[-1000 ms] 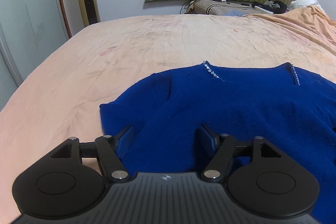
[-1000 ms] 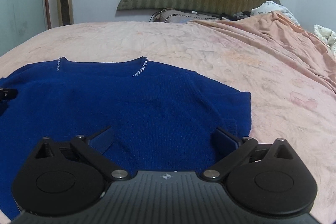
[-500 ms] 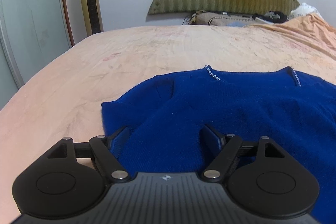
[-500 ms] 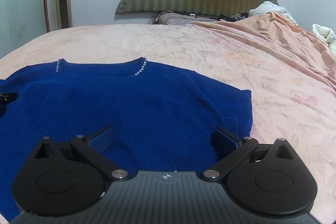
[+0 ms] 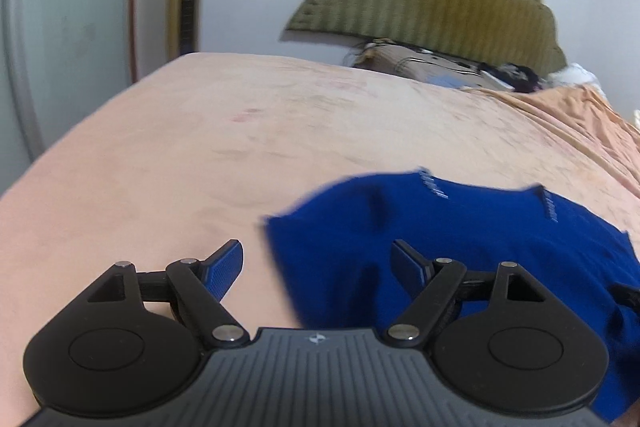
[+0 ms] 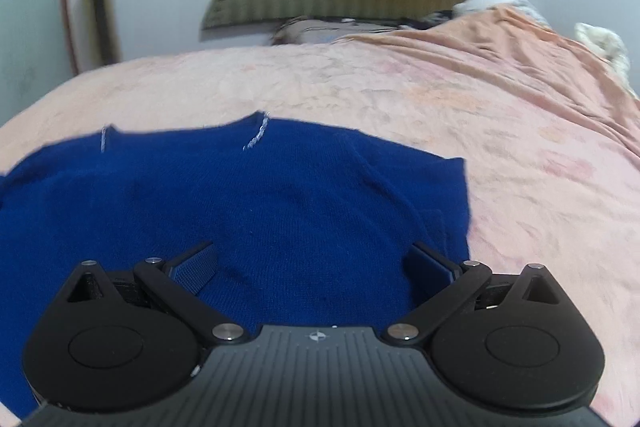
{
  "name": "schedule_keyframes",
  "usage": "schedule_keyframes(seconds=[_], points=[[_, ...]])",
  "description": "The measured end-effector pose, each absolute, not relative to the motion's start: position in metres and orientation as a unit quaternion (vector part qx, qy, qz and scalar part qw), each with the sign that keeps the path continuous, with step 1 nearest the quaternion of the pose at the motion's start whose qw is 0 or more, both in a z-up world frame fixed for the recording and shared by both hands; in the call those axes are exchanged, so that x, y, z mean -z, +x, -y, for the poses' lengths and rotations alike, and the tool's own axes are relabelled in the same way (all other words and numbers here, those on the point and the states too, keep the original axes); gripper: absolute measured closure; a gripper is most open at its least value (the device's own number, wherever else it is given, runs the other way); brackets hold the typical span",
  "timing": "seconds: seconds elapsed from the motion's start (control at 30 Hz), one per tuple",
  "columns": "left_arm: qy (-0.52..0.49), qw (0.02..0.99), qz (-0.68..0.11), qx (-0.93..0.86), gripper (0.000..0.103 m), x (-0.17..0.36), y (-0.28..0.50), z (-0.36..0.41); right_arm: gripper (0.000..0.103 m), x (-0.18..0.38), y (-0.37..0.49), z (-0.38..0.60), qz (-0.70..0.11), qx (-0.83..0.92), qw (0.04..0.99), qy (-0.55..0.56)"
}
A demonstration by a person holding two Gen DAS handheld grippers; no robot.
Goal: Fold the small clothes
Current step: 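Move both open grippers over the blue sweater's hem edge, then grasp the sweater hem with the left gripper while the right gripper grasps beside it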
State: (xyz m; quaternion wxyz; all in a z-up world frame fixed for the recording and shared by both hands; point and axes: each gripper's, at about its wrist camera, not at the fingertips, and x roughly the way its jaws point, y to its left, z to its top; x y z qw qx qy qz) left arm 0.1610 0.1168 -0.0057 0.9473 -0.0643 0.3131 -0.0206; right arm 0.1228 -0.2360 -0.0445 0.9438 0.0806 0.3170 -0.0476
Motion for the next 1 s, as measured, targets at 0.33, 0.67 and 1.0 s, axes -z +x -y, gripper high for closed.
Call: schedule_keyframes(seconds=[0.33, 0.67, 1.0], points=[[-0.237, 0.881, -0.399, 0.096, 0.018, 0.03, 0.217, -0.179, 0.001, 0.012, 0.045, 0.094, -0.234, -0.131, 0.95, -0.159], [-0.223, 0.86, -0.424, 0.178, 0.003, 0.034, 0.257, -0.143, 0.002, 0.034, 0.03, 0.011, -0.211, -0.175, 0.919, -0.283], [-0.16, 0.862, -0.439, 0.196, 0.019, 0.031, 0.296, -0.083, 0.027, 0.04, 0.075, -0.032, -0.178, -0.16, 0.924, -0.296]])
